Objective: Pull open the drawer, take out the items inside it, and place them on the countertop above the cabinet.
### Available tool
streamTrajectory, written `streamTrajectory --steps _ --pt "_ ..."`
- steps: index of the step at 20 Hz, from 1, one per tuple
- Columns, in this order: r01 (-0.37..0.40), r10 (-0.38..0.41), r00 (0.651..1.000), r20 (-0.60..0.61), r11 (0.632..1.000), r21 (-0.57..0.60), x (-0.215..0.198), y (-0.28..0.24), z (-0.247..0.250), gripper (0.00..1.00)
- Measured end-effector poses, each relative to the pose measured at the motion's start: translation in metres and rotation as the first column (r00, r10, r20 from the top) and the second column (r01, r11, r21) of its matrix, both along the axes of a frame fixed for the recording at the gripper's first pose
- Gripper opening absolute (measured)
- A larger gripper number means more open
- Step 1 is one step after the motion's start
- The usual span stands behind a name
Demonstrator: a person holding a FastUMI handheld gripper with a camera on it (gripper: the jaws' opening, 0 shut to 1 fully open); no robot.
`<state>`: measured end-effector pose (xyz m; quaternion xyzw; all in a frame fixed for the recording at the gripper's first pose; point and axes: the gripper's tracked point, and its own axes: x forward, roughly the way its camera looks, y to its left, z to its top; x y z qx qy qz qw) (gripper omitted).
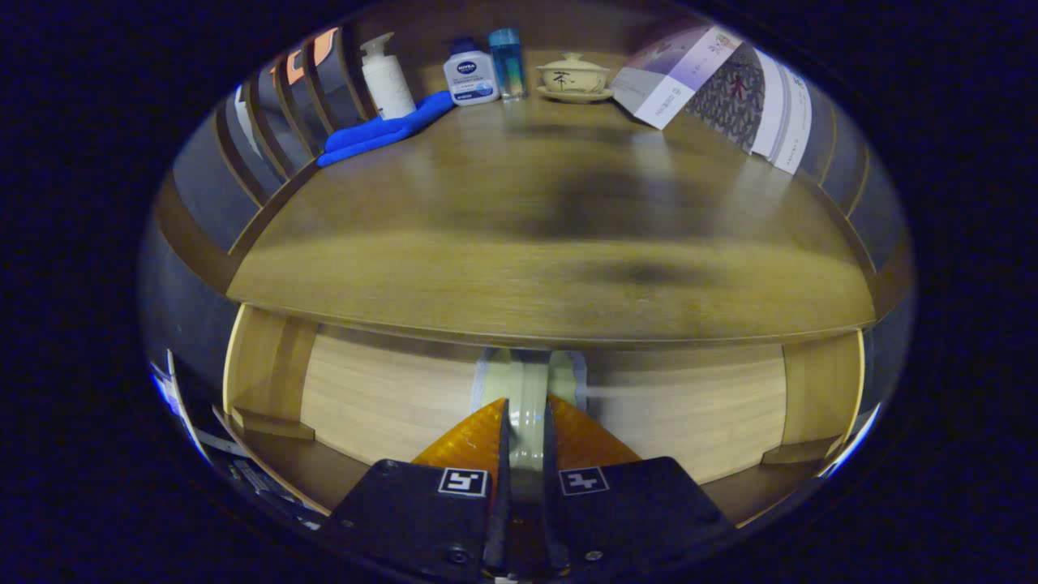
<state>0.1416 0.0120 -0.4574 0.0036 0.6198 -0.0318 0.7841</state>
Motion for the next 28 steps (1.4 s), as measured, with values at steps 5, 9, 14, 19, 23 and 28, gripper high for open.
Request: streamTrajectory --steps 5,9,14,19,23,28 --pt "-0.019 0.019 1.000 0.018 1.000 0.009 -0.006 0.000 0.019 0.19" --pt "-0.027 0.027 0.999 0.046 0.999 0.020 -0.007 0.002 0.039 0.19" --pt "-0.041 0.038 0.996 0.075 0.999 0.028 -0.007 0.003 0.060 0.19" --pt "-0.035 0.032 0.997 0.072 0.999 0.034 -0.013 0.002 0.061 0.19" --pt "-0.032 0.030 0.996 0.078 0.999 0.025 -0.014 0.001 0.062 0.19" --pt "-0.014 0.008 0.996 0.094 0.998 0.059 -0.019 0.003 0.068 0.19"
